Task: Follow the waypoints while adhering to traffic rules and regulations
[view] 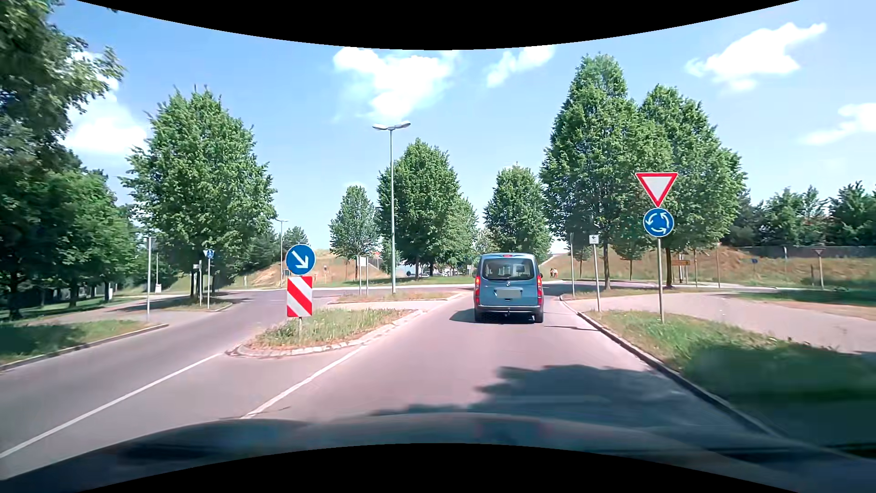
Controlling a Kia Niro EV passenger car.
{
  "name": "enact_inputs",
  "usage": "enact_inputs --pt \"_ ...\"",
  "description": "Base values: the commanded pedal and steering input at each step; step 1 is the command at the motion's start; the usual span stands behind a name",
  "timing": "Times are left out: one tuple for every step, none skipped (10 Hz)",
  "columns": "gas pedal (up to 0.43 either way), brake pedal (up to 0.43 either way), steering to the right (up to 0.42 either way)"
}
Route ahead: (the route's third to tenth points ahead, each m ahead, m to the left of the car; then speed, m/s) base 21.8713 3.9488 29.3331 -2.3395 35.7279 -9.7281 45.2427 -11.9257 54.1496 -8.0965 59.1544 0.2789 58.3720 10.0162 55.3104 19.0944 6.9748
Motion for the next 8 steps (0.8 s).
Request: enact_inputs --pt "0.098 0.0 0.023" --pt "0.098 0.0 0.027" --pt "0.087 0.0 0.033" --pt "0.079 0.0 0.036" --pt "0.059 0.0 0.036" --pt "0.059 0.0 0.038" --pt "0.047 0.0 0.038" --pt "0.039 0.0 0.038"
